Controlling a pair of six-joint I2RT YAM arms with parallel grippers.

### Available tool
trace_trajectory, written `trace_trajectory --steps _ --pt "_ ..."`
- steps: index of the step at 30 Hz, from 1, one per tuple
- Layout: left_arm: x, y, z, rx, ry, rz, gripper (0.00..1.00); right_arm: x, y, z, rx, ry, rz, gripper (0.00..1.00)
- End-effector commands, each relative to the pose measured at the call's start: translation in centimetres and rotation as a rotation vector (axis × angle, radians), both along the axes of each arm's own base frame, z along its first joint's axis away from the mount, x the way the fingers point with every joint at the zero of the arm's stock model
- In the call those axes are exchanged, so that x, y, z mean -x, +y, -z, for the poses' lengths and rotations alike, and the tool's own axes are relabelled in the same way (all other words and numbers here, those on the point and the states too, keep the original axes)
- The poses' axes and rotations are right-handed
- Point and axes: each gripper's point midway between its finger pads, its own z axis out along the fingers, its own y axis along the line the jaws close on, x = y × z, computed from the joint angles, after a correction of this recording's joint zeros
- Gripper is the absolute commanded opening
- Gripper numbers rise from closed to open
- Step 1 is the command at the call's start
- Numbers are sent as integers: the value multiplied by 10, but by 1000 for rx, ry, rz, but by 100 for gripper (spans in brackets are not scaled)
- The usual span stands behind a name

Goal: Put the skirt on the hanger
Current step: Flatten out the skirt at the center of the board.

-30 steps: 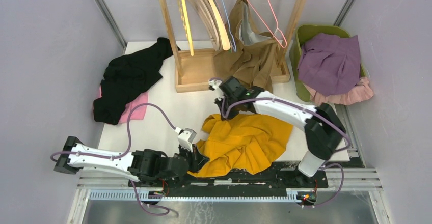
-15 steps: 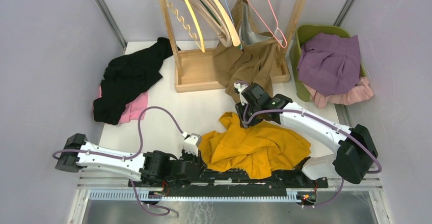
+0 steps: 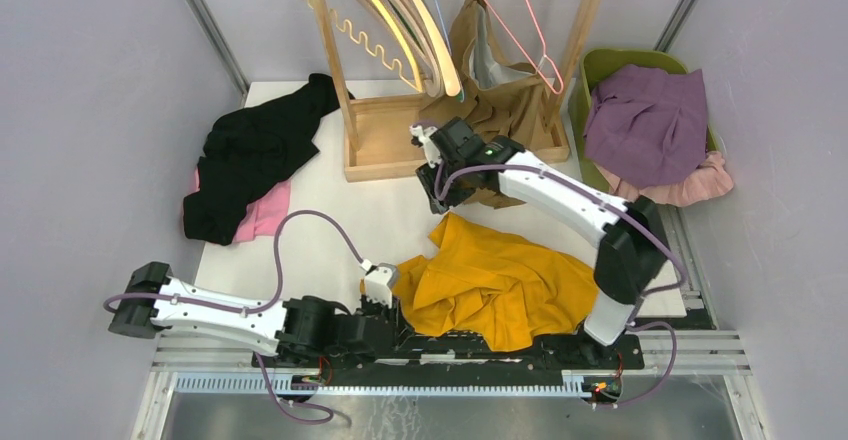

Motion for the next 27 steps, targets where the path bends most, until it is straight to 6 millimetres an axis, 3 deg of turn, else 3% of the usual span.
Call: trace_trajectory --steps 1,8,11,15,23,27 --pt "-18 -12 -38 129 -74 -78 38 -20 15 16 38 -9 -52 50" --pt "-40 -7 -63 166 -189 -141 66 -27 19 41 53 20 -41 50" --pt "-42 -13 -63 181 -191 -135 68 -28 16 44 52 25 -33 50" --pt "-47 -15 -48 148 -161 -149 69 -31 11 44 41 24 -13 50" --pt "-71 -36 -37 151 -147 -112 70 -35 -1 45 27 40 11 50" --pt "-75 -47 -31 129 -145 -70 63 -36 -2 47 26 63 1 51"
